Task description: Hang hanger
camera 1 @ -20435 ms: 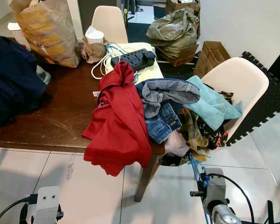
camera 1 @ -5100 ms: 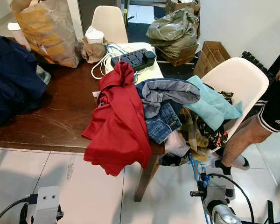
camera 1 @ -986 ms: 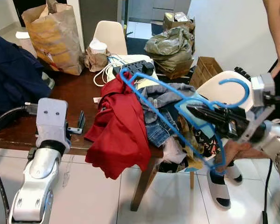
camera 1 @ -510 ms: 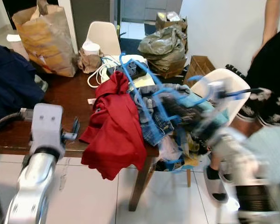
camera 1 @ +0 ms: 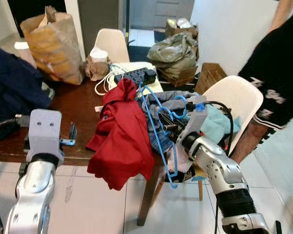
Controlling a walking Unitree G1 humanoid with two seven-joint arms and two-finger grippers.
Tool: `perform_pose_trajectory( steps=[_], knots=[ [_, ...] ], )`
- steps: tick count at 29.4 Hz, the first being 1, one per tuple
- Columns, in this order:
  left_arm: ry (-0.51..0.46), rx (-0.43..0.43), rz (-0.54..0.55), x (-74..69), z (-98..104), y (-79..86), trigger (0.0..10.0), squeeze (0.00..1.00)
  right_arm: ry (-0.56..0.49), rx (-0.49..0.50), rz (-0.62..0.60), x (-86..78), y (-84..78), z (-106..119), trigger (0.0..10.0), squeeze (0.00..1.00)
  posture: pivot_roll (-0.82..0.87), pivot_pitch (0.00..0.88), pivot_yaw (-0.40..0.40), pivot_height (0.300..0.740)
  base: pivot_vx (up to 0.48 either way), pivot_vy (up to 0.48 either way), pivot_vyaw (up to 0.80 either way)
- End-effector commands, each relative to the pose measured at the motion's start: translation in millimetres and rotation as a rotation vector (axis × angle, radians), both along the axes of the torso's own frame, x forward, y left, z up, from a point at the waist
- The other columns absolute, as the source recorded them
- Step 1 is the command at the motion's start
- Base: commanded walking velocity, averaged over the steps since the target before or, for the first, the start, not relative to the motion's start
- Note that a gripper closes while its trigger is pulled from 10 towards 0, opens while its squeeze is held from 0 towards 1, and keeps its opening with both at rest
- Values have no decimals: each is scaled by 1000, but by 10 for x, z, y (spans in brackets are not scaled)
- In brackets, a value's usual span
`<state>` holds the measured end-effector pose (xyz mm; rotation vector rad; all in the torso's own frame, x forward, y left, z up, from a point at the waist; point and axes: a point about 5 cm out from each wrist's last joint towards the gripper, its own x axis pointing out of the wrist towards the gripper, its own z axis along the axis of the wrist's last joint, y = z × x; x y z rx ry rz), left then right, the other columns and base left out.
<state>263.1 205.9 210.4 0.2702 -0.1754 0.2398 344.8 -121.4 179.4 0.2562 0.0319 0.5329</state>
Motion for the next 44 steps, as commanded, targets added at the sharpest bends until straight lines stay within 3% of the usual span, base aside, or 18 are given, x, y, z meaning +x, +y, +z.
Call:
perform_pose_trajectory(
  steps=[1, 4, 9, 11, 14, 17, 29, 31, 32, 33, 36, 37, 38, 39, 41, 42, 44],
  knots=[
    [12, 13, -14, 38, -4, -51, 10000, 0, -35, -16, 37, 7, 97, 43, 10000, 0, 4, 0, -26, 740, 0, 0, 0],
    [-1, 26, -44, 93, 53, -120, 10000, 0, -70, -42, 118, -26, 251, 64, 10000, 0, 11, 0, -21, 740, 0, 0, 0],
    [-2, 28, -59, 108, 67, -148, 10000, 0, -74, -42, 139, -35, 303, 60, 10000, 0, 18, 0, -20, 740, 0, 0, 0],
    [11, 31, -88, 122, 45, -222, 10000, 0, -92, -65, 263, -124, 461, 25, 10000, 0, 13, 0, -10, 740, 0, 0, 0],
    [11, 31, -88, 122, 45, -222, 10000, 0, -92, -65, 263, -124, 461, 25, 10000, 0, 13, 0, -10, 740, 0, 0, 0],
    [12, 30, -104, 147, 58, -268, 10000, 0, -109, -83, 386, -236, 592, 13, 10000, 0, 12, 0, -10, 740, 0, 0, 0],
    [21, 30, -129, 178, 71, -291, 10000, 0, -107, -144, 414, -271, 645, -80, 10000, 0, 1, 0, 26, 740, 0, 0, 0],
    [75, 32, -90, 83, -73, -201, 10000, 0, -43, -230, 243, -145, 496, -262, 10000, 0, 16, 0, -10, 740, 0, 0, 0],
    [75, 32, -90, 83, -73, -201, 10000, 0, -43, -230, 243, -145, 496, -262, 10000, 0, 16, 0, -10, 740, 0, 0, 0],
    [105, 33, -56, 7, -179, -138, 10000, 0, -3, -247, 139, -78, 374, -350, 10000, 0, 24, 0, -34, 740, 0, 0, 0],
    [129, 37, -20, -59, -266, -70, 10000, 0, 29, -251, 37, -16, 256, -411, 10000, 0, 26, 0, -39, 740, 0, 0, 0],
    [140, 38, 7, -118, -334, -13, 10000, 0, 56, -245, -63, 37, 119, -450, 10000, 0, 34, 0, -57, 740, 0, 0, 0],
    [140, 38, 7, -118, -334, -13, 10000, 0, 56, -245, -63, 37, 119, -450, 10000, 0, 34, 0, -57, 740, 0, 0, 0],
    [152, 40, 39, -169, -413, 47, 10000, 0, 75, -246, -188, 91, -67, -476, 10000, 0, 39, 0, -76, 740, 0, 0, 0],
    [152, 40, 39, -169, -413, 47, 10000, 0, 75, -246, -188, 91, -67, -476, 10000, 0, 39, 0, -76, 740, 0, 0, 0],
    [157, 28, 55, -204, -476, 90, 10000, 0, 85, -248, -303, 131, -251, -483, 10000, 0, 37, 0, -84, 740, 0, 0, 0],
    [157, 28, 55, -204, -476, 90, 10000, 0, 85, -248, -303, 131, -251, -483, 10000, 0, 37, 0, -84, 740, 0, 0, 0]
  ],
)
